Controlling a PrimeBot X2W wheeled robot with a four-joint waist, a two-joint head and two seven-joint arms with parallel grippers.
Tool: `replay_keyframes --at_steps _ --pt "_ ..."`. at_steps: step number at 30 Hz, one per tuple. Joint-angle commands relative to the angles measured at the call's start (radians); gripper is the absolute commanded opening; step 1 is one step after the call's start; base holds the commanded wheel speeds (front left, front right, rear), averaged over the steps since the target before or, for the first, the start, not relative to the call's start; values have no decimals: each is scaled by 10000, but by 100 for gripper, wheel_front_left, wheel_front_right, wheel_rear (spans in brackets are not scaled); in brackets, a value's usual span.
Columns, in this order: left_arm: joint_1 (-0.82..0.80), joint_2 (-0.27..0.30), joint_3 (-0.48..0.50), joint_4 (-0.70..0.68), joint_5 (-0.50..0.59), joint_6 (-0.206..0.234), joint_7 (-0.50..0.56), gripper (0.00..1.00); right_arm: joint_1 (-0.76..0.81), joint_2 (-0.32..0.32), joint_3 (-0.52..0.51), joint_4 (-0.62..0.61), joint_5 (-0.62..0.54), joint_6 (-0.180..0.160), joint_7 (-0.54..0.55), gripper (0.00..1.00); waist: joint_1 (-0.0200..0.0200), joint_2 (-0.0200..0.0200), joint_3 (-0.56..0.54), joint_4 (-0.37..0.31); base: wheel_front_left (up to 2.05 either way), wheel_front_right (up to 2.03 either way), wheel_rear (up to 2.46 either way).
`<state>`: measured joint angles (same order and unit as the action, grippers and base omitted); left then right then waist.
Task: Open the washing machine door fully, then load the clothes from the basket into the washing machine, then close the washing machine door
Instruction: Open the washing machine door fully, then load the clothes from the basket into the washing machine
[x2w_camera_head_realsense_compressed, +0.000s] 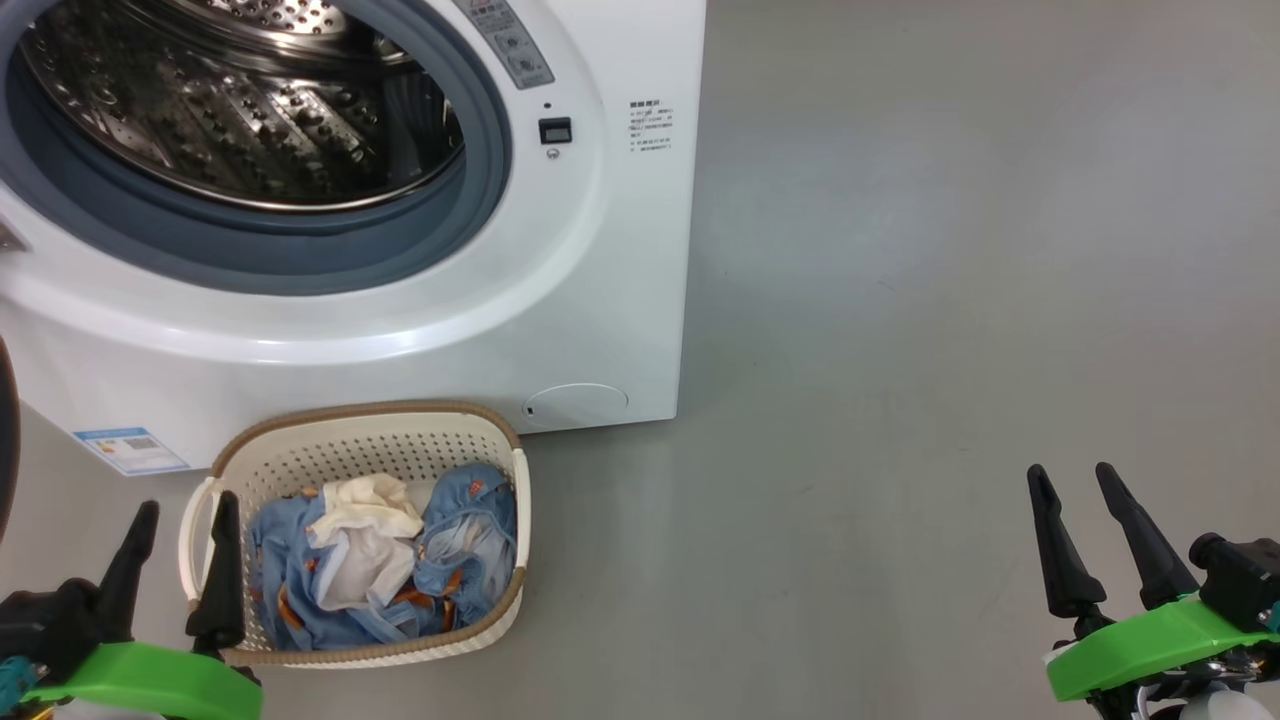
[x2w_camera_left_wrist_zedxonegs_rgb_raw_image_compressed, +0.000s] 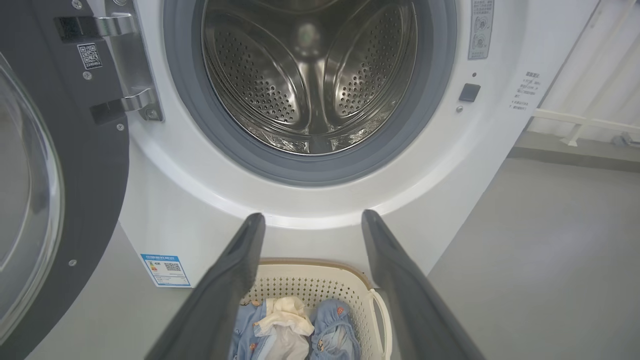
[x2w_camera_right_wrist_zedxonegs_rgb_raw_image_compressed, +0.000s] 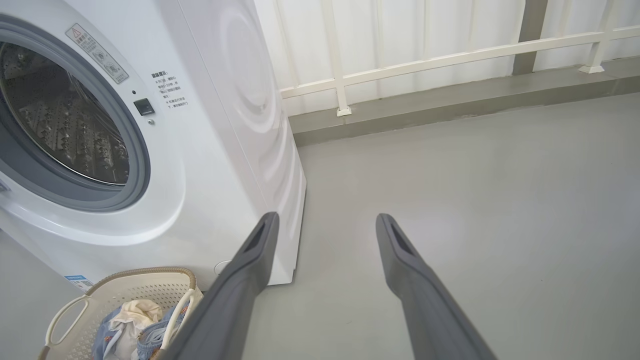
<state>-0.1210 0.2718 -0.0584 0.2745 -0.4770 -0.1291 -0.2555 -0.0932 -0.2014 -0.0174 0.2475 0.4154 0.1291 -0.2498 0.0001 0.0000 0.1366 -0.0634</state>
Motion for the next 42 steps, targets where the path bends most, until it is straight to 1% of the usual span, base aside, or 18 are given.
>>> replay_keyframes --at_steps 1,7,14,16,20,36,42 --pt "-306 380 334 -141 -134 -15 -63 100 -106 -96 156 -265 -114 16 -120 100 -1 0 18 22 0 0 0" --pt "-417 461 206 -86 -302 -15 -63 100 -164 -71 187 -277 -111 16 -120 100 -1 0 97 70 17 -62 45" --pt "-530 487 271 -42 -419 -15 -63 100 -254 -60 226 -285 -95 16 -120 100 -1 0 240 75 62 -163 102" --pt "-593 537 298 -89 -279 -15 -63 100 -291 -48 230 -293 -96 16 -120 100 -1 0 295 76 67 -169 102" --pt "-666 447 442 -107 -124 -15 -63 100 -339 -12 237 -303 -106 16 -120 100 -1 0 359 78 53 -108 55" --pt "-606 271 137 98 30 -15 -63 100 -436 109 345 -307 -137 16 -120 100 -1 0 536 121 6 -7 1" --pt "-601 102 -267 680 -75 -15 -63 100 -564 281 512 -384 -188 16 -120 100 -1 0 884 27 0 0 0"
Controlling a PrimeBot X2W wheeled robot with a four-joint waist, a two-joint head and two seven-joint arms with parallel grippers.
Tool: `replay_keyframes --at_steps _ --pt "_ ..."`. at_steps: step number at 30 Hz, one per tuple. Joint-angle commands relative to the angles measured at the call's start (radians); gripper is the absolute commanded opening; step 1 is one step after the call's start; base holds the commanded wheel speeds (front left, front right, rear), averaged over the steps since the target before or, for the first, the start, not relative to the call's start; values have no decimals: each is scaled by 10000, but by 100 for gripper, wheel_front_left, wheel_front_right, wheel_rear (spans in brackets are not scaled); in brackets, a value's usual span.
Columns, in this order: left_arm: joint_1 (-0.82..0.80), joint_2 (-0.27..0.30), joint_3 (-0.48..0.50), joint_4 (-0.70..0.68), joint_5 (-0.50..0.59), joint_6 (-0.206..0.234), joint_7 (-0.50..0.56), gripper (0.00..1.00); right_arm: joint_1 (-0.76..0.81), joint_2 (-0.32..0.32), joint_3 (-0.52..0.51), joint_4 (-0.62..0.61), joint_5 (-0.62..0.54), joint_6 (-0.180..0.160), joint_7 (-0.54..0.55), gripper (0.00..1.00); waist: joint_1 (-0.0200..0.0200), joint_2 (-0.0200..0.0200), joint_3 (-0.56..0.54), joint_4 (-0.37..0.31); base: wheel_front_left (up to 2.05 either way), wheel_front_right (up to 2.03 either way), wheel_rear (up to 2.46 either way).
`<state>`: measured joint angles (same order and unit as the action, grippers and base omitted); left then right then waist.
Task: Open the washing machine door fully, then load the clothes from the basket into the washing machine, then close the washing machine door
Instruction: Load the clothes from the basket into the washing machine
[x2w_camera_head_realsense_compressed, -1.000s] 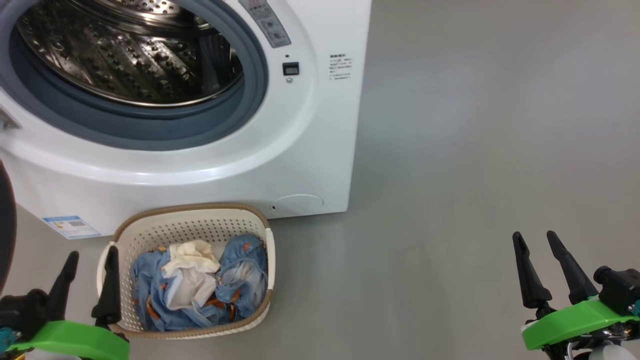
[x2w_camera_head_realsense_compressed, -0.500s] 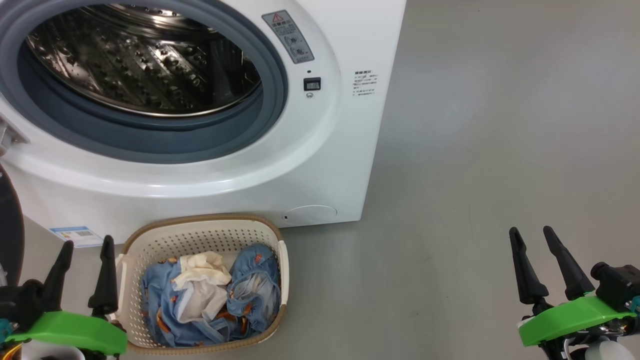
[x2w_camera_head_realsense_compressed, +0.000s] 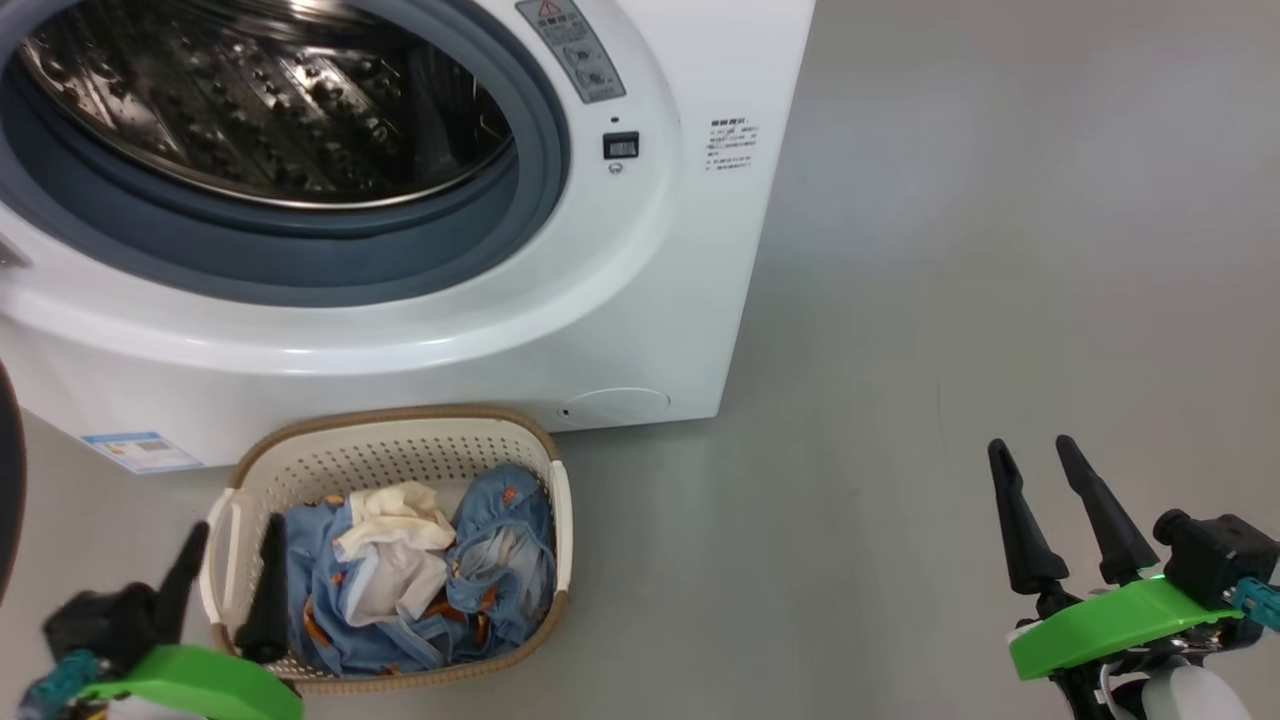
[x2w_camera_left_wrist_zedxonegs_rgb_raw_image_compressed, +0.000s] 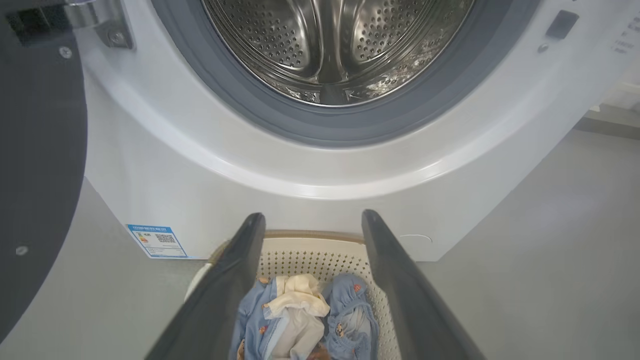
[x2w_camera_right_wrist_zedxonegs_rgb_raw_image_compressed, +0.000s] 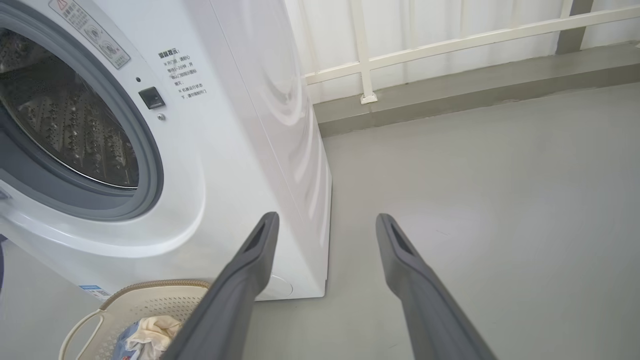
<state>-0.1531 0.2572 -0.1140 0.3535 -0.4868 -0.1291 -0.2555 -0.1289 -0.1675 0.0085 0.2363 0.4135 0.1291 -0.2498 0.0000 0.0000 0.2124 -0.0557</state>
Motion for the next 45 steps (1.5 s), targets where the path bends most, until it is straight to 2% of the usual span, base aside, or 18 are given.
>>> replay_keyframes --at_steps 1,13,20,26,36,45 --pt "-307 222 181 50 2 -15 -63 100 -233 -36 276 -282 -172 16 -120 100 0 0 205 -60 0 0 0" --pt "-1460 205 -1766 2483 -663 -15 -63 100 -751 312 380 -435 -237 16 -120 100 0 0 1449 -308 0 0 0" --pt "-2883 462 -2750 3917 -1125 -15 -63 100 -1215 509 434 -549 -313 16 -120 100 0 0 2492 -448 0 0 0" --pt "-4141 671 -4000 4925 -1880 -15 -63 100 -1729 695 503 -670 -373 16 -120 100 0 0 3435 -651 0 0 0" --pt "-5979 1209 -6282 5989 -3651 -15 82 100 -2503 983 590 -929 -485 16 -120 100 0 0 5008 -1002 0 0 0" --pt "-6612 1619 -7628 6149 -4903 -15 329 100 -2861 1102 684 -1017 -491 16 -120 100 0 0 5573 -1227 0 0 0"
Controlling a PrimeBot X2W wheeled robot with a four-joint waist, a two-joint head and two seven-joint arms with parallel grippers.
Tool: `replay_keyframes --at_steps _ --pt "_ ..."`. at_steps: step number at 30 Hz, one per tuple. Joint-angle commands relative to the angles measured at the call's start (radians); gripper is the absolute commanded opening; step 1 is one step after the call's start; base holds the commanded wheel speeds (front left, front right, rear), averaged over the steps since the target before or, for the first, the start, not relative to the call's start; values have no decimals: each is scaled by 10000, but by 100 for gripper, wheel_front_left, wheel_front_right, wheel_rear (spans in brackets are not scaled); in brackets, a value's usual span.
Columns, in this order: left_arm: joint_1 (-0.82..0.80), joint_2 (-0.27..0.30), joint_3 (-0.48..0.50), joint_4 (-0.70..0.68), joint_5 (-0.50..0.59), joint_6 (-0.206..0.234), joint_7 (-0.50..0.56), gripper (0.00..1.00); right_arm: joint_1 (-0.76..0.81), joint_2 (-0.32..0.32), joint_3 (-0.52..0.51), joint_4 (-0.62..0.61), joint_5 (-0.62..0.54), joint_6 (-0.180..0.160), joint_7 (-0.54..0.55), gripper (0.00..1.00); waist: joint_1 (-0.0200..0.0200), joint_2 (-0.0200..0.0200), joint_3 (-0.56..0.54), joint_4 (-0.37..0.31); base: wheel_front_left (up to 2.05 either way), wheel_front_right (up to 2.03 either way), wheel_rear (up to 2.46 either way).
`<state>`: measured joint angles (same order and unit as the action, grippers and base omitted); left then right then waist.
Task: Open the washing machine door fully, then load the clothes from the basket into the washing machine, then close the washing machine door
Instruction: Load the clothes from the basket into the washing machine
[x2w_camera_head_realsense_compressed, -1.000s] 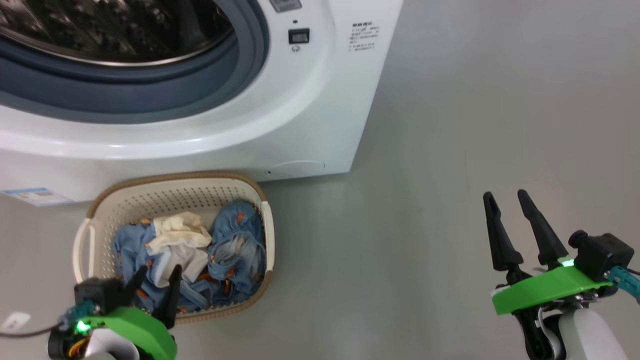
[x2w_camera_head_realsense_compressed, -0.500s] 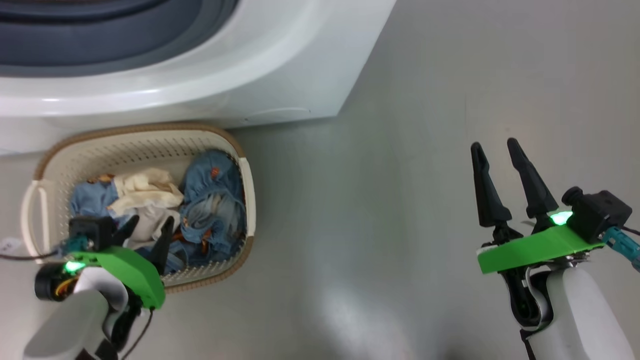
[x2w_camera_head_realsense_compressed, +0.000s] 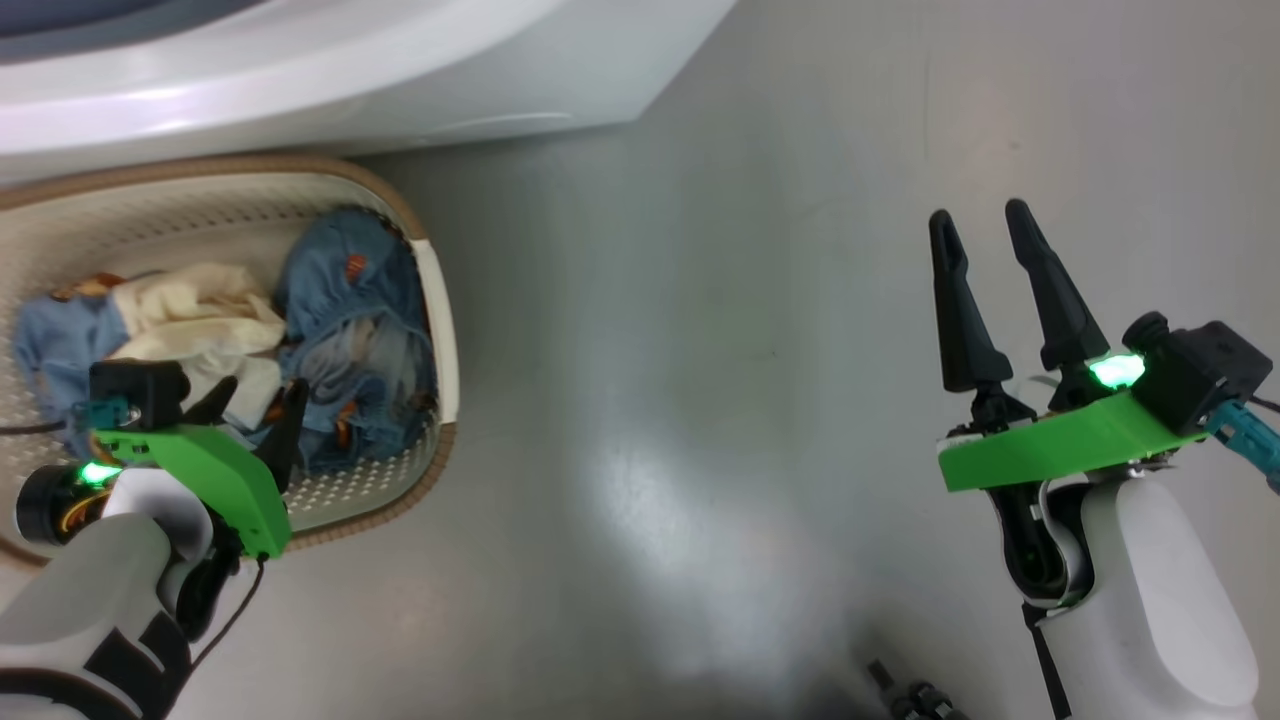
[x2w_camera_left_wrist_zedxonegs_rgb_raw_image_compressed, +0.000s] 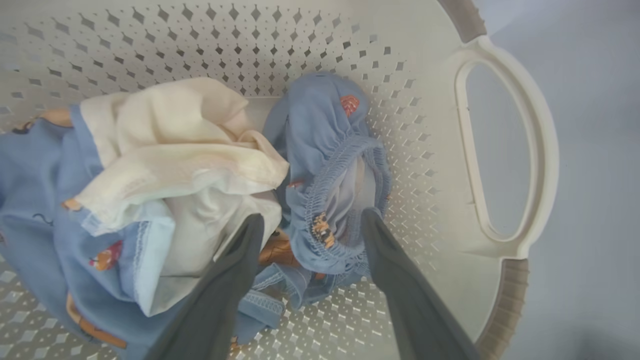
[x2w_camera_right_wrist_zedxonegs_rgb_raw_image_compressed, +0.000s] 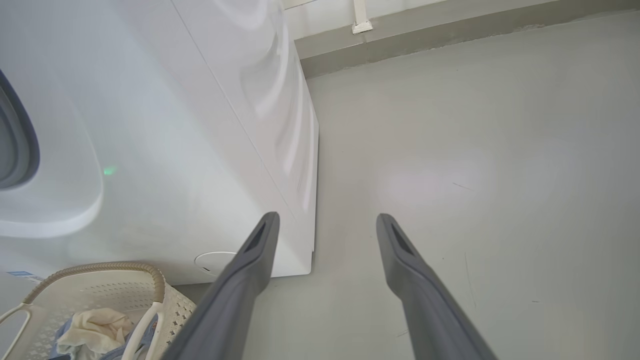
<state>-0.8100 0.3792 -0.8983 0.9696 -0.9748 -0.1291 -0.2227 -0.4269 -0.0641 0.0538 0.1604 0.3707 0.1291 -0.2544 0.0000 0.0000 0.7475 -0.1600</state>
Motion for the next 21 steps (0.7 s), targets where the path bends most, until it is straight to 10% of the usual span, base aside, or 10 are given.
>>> replay_keyframes --at_steps 1,18,19,21 --pt "-105 451 54 -22 -158 -15 54 100 83 79 250 -269 -61 16 -74 100 0 0 286 -214 0 0 0" --pt "-825 1090 -2027 86 -1947 -15 315 100 14 137 628 -321 156 16 -74 100 0 0 572 -734 0 0 0" --pt "-851 1133 -2127 108 -2014 -15 315 64 23 137 650 -319 169 16 -74 100 0 0 561 -765 0 0 0" --pt "-878 1192 -2268 109 -2215 -15 296 30 39 137 693 -313 194 16 -74 100 0 0 531 -821 0 0 0"
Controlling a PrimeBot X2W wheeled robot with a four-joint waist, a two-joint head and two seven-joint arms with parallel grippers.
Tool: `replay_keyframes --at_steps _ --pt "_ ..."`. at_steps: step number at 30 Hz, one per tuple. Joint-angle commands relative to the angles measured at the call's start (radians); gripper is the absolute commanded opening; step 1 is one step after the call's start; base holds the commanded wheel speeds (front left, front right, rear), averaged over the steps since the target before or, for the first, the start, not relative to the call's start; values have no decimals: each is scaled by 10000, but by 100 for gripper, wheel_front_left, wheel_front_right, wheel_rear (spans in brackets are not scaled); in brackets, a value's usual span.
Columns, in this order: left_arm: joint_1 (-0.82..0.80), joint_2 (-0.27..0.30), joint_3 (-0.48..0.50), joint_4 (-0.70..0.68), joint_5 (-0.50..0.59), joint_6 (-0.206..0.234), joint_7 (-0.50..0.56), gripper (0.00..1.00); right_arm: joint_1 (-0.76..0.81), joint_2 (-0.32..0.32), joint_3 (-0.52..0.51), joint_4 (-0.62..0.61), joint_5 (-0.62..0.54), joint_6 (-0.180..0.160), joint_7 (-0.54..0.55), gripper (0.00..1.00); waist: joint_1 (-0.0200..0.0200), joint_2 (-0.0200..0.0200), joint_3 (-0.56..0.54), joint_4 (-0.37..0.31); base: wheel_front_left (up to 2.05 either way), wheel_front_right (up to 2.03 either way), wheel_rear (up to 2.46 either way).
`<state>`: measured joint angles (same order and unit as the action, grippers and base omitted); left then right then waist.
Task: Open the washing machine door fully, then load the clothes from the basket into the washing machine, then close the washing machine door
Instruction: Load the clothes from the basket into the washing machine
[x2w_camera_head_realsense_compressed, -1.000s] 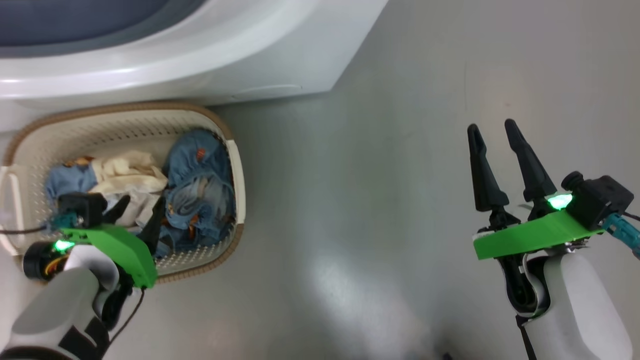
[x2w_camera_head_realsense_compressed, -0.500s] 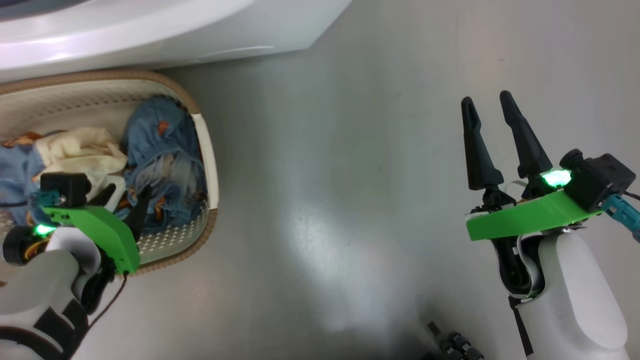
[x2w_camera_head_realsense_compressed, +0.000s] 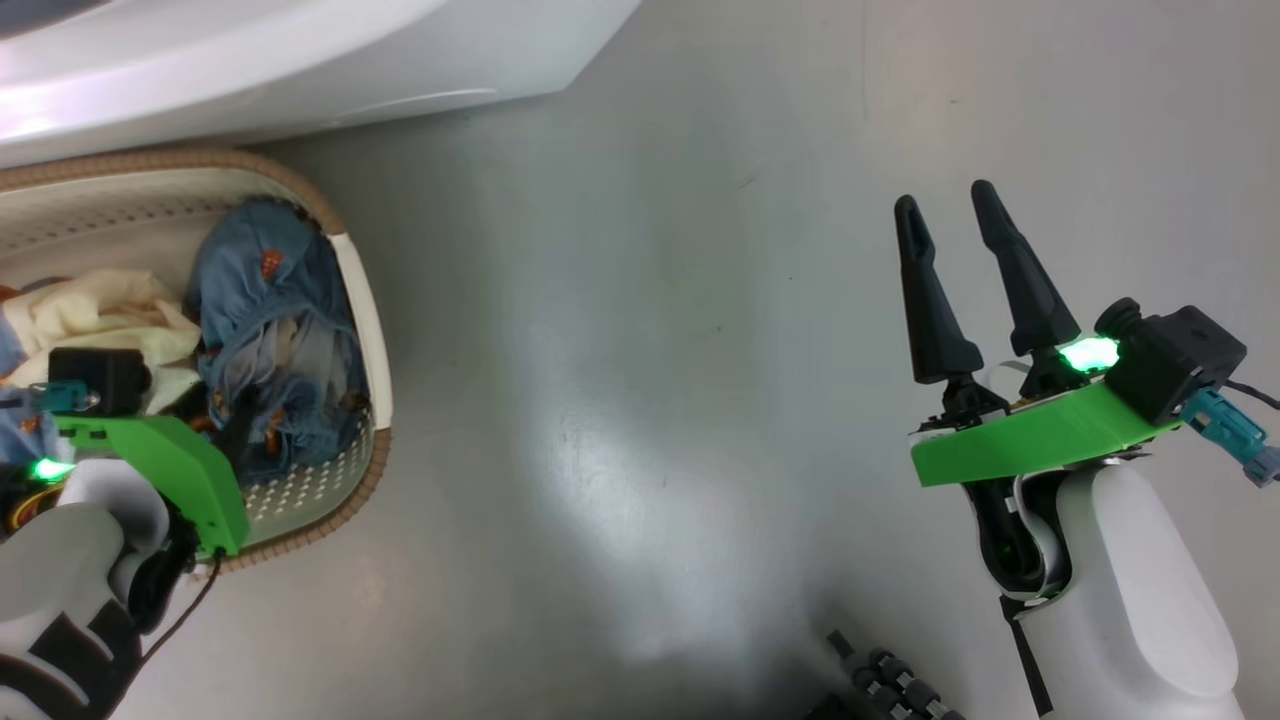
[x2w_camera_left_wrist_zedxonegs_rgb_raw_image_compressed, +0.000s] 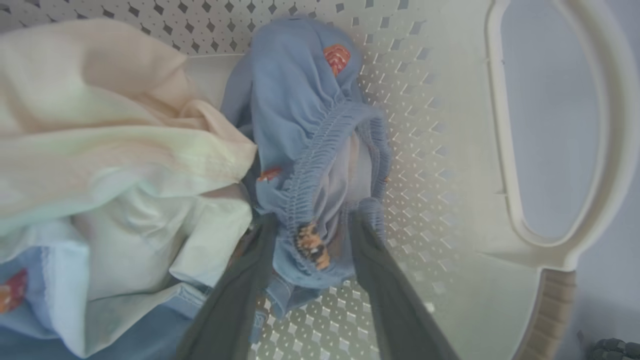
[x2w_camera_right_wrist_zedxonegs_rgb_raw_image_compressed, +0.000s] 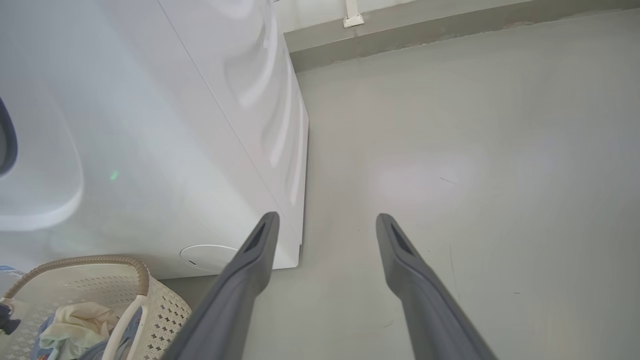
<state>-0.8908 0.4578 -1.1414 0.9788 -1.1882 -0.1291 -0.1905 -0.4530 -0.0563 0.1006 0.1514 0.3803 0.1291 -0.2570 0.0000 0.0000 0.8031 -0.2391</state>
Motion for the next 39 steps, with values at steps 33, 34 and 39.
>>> replay_keyframes --at_steps 33,34,39 --pt "1592 49 2747 -908 1010 -15 -711 0 1545 -334 -354 555 15 16 -48 100 0 0 -3805 1427 0 0 0" --pt "1739 41 3064 -1011 1244 -15 -711 0 1621 -372 -374 578 27 16 -48 100 0 0 -3963 1473 0 0 0" --pt "2563 -63 4651 -1631 2503 -15 -711 0 2052 -552 -473 676 86 16 -48 100 0 0 -4703 1658 0 0 0"
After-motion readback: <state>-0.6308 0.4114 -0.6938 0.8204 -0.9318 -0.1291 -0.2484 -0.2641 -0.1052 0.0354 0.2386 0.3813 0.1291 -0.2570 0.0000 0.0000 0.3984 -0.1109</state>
